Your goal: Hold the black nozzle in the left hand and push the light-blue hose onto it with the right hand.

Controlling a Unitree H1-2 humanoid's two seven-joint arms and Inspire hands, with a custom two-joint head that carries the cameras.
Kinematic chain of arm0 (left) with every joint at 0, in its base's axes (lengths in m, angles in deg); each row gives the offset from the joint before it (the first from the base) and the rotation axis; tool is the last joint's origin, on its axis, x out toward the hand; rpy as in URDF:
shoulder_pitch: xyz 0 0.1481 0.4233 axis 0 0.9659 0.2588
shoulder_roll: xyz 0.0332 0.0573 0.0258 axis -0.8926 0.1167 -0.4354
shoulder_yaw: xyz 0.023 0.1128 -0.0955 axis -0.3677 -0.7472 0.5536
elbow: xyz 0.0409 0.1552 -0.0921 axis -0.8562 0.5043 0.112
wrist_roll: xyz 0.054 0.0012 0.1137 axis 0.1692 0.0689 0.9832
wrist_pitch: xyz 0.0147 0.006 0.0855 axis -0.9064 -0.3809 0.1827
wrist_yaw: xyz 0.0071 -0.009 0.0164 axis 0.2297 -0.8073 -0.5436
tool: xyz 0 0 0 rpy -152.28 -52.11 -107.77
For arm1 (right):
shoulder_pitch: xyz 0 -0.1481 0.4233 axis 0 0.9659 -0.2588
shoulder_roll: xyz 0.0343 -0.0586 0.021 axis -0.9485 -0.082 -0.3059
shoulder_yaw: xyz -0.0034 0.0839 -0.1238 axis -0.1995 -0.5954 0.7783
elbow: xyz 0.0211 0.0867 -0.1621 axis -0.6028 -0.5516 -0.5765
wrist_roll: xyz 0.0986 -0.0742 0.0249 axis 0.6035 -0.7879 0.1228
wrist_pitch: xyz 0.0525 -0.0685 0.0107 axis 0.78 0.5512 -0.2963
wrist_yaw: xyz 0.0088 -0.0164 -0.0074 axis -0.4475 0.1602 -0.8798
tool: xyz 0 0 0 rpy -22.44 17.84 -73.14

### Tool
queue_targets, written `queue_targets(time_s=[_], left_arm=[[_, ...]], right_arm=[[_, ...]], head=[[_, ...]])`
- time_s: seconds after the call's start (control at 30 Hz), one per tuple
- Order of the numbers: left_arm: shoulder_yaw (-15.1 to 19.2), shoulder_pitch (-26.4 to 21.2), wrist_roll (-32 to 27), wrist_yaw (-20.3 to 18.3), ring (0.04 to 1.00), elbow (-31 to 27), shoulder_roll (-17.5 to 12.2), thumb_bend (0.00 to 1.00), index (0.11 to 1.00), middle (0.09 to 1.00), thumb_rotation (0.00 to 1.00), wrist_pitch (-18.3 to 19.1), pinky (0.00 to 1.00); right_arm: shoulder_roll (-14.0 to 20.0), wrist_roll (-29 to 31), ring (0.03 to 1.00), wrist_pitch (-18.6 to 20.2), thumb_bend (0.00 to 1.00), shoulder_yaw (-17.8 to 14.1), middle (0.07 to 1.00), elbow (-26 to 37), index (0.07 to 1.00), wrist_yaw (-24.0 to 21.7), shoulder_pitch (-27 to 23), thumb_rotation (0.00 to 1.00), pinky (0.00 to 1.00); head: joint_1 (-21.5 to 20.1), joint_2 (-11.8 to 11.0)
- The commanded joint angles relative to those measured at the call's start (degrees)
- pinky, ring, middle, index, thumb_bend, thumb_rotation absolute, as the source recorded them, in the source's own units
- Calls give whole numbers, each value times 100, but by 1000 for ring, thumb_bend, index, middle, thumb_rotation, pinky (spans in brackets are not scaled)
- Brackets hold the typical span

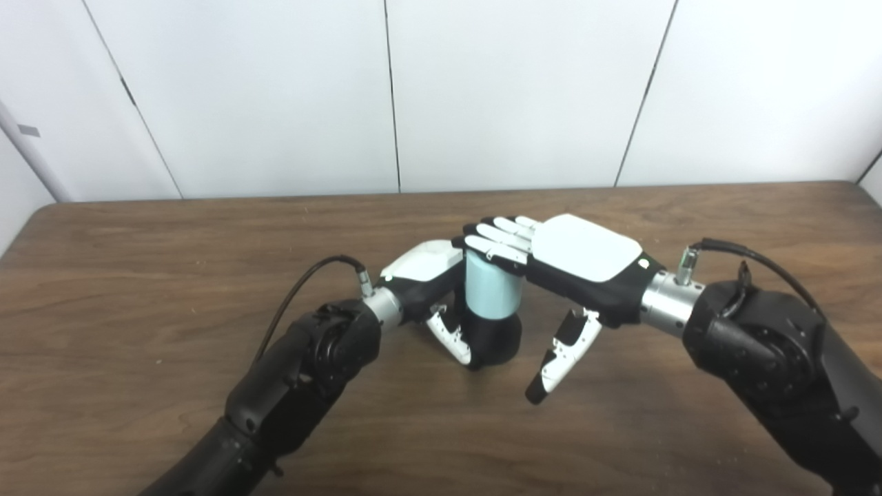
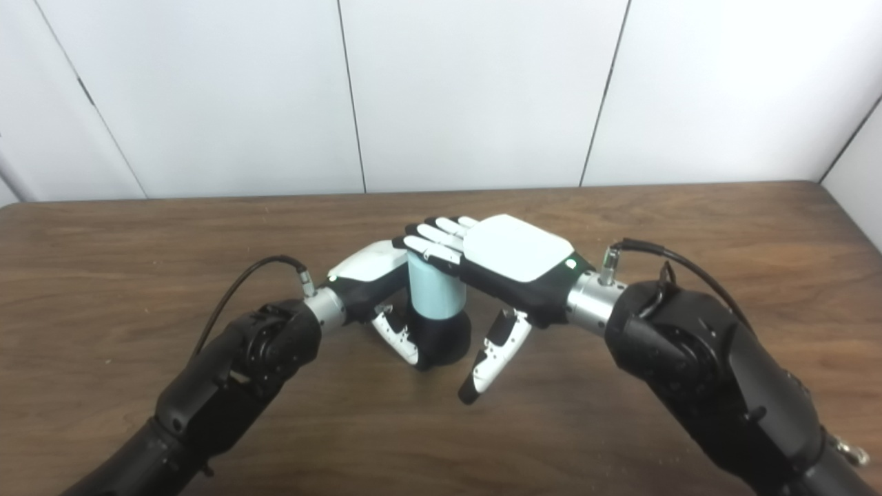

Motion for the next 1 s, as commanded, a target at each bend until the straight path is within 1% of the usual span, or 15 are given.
queue_targets(time_s=[0.0,0.17,0.27,0.4,0.43,0.47,0.5,0.53,0.6,0.63,0.67,0.73,0.83,0.9,0.97], left_arm=[[-149,138,162,-252,604,146,-42,526,479,491,0,111,1000],[-137,144,152,-245,606,147,-66,526,479,491,0,87,1000],[-135,139,143,-236,605,193,-77,526,484,485,0,58,1000],[-131,137,140,-237,605,206,-78,526,484,484,0,50,1000],[-131,137,140,-239,605,204,-77,526,484,484,0,52,1000],[-132,130,140,-246,605,201,-72,526,484,484,0,60,1000],[-133,126,141,-251,603,199,-68,526,484,484,0,65,1000],[-134,121,141,-254,603,200,-67,526,484,484,0,68,1000],[-134,116,141,-257,602,205,-66,526,484,484,0,67,1000],[-135,110,139,-261,602,218,-65,526,485,483,0,66,1000],[-136,106,137,-266,602,221,-66,526,485,483,0,66,1000],[-136,104,136,-275,602,213,-72,526,485,483,0,65,1000],[-133,108,133,-277,600,203,-79,526,486,483,0,61,1000],[-133,111,135,-279,599,198,-78,526,486,482,0,66,1000],[-134,119,136,-282,599,193,-77,526,486,482,0,74,1000]], right_arm=[[68,158,1000,-209,950,322,1000,-138,1000,-524,128,446,1000],[111,225,1000,-211,949,269,1000,-133,1000,-501,109,447,1000],[33,299,1000,-179,949,-48,1000,-86,1000,-159,41,437,1000],[-69,249,1000,-214,948,-228,1000,-56,1000,23,35,426,1000],[-105,220,1000,-232,953,-286,1000,-42,1000,97,35,422,966],[-376,438,1000,-4,953,-674,1000,28,1000,439,29,421,962],[-580,607,964,165,888,-965,996,79,1000,677,27,426,870],[-753,768,946,310,855,-1198,993,109,1000,832,28,428,821],[-996,989,920,465,817,-1496,985,112,994,954,12,429,770],[-1126,1170,874,575,796,-1685,961,87,963,1017,-40,422,716],[-1196,1339,855,688,793,-1847,951,56,950,1051,-106,424,698],[-1199,1578,823,855,795,-2047,932,2,932,1026,-232,465,654],[-1114,1852,820,1042,837,-2187,928,-69,930,942,-359,553,648],[-1071,2057,839,1246,878,-2275,941,-82,943,915,-427,619,676],[-1046,2230,859,1447,898,-2360,954,-72,952,939,-457,658,705]], head=[[5,7],[1,-1],[-23,-13],[-28,-21],[-28,-21],[-35,-53],[-35,-53],[-29,-51],[-29,-51],[-27,-48],[-27,-48],[-19,-49],[-27,-47],[-15,-41],[-15,-37]])
